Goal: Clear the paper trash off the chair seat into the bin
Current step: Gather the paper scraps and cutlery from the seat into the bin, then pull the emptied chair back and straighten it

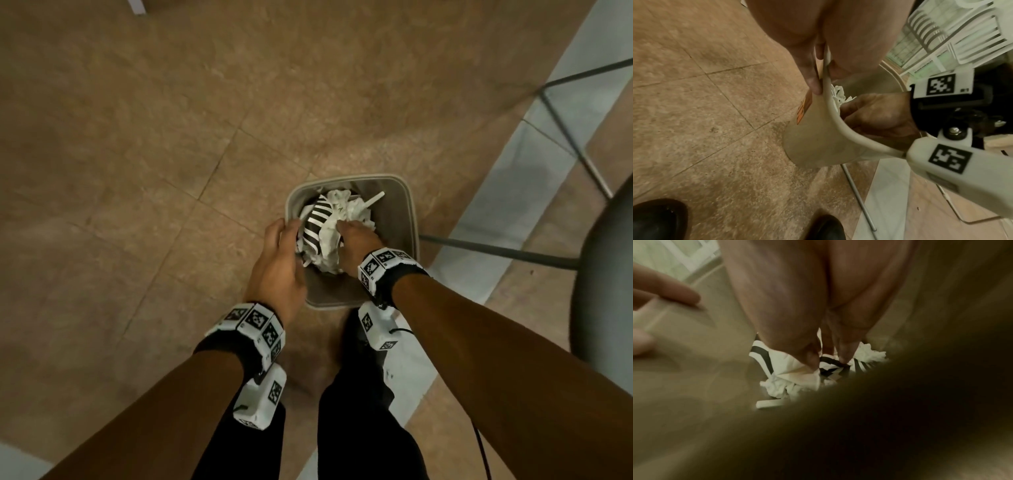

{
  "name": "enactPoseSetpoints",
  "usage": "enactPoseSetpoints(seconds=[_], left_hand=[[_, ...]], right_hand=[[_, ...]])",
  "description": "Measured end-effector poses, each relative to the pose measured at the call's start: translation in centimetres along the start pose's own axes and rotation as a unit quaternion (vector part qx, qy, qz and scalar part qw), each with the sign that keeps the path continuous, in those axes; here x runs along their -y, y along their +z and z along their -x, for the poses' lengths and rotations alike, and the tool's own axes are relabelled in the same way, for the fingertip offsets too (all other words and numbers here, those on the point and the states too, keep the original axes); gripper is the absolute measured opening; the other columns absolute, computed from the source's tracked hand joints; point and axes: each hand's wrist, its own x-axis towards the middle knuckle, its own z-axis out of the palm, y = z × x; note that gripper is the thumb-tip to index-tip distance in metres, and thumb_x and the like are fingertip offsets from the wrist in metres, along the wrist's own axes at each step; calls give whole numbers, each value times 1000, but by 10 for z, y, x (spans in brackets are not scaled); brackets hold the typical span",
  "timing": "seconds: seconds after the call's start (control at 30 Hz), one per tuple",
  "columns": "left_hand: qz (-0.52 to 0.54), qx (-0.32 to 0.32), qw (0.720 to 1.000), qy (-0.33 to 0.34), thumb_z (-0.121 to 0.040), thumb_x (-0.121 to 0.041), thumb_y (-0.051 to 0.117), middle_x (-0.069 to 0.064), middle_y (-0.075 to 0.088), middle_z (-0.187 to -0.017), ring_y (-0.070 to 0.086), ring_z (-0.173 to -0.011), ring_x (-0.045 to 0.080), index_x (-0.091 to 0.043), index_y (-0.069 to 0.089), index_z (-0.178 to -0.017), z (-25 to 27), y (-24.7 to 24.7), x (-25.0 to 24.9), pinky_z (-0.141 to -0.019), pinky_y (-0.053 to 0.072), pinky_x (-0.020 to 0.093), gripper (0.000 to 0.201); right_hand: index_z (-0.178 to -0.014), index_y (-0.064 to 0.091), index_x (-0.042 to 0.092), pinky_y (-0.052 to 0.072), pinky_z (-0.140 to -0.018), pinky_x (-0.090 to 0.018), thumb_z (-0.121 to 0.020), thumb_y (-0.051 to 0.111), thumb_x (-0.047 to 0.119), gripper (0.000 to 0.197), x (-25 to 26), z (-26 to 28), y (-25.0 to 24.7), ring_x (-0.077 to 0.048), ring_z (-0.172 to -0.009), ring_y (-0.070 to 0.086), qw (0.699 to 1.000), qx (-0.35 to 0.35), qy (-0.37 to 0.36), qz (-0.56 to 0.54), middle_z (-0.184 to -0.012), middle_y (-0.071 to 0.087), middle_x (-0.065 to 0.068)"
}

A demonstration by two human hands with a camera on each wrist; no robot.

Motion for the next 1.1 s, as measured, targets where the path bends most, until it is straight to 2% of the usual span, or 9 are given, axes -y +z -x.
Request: enactPoseSetpoints(seconds=[0.2,0.33,0.4,0.53,0.67,0.83,0.97,1.03,1.1], left_hand=[[14,38,999,11,-94,0,46,3,17,-160,35,-140,19,-18,27,-153,1,-11,-2,-105,27,15,65],[9,85,996,-32,-94,-1,49,8,6,-165,31,-146,27,-23,31,-152,16,-37,-12,-114,38,39,65],[-20,103,994,-36,-92,-2,51,10,17,-162,34,-144,27,-19,36,-150,32,-63,-24,-114,38,40,61],[-81,149,982,-78,-92,-5,52,9,54,-141,56,-124,26,-16,49,-141,89,-129,-51,-106,44,32,51],[-112,195,969,-101,-91,3,49,14,63,-128,60,-117,29,-7,56,-133,168,-192,-81,-100,44,32,43],[-136,186,967,-105,-88,4,58,12,71,-110,67,-102,29,-7,66,-119,263,-262,-78,-87,48,33,34],[-146,156,968,-129,-89,-3,61,8,71,-100,66,-90,24,-16,66,-107,309,-305,-34,-71,46,17,22],[-159,151,966,-137,-89,6,58,19,69,-100,62,-80,27,-10,65,-99,318,-318,-11,-60,44,11,20],[-236,166,955,-70,-86,23,48,33,61,-94,54,-63,28,4,61,-90,320,-328,9,-48,42,10,23]], right_hand=[[-152,27,11,36,-109,-37,-100,50,27,59,-2,3,-6,-34,-138,43,998,45,19,-26,-151,42,-16],[-155,20,8,40,-107,-38,-95,59,22,73,5,49,-35,-35,-138,43,999,16,16,-42,-155,37,-17],[-153,28,12,41,-109,-40,-91,61,31,72,8,86,-58,-36,-138,43,998,-35,0,-59,-154,39,-14],[-140,49,14,42,-107,-34,-93,55,30,50,8,202,-97,-33,-129,52,993,-37,-18,-110,-143,54,-13],[-117,64,20,46,-103,-37,-91,52,29,30,-13,339,-105,-23,-109,62,983,2,-49,-177,-115,67,0],[-116,59,28,46,-101,-33,-93,58,32,23,-75,483,-54,-23,-114,62,976,70,68,-193,-123,62,3],[-109,52,33,44,-100,-28,-93,58,35,17,-114,568,6,-24,-121,58,961,105,167,-192,-134,59,-3],[-101,50,36,43,-98,-25,-89,60,40,16,-120,603,35,-22,-122,58,948,130,207,-203,-134,59,-2],[-100,52,36,43,-97,-23,-87,60,42,17,-103,631,50,-19,-119,59,937,121,244,-219,-130,62,0]])
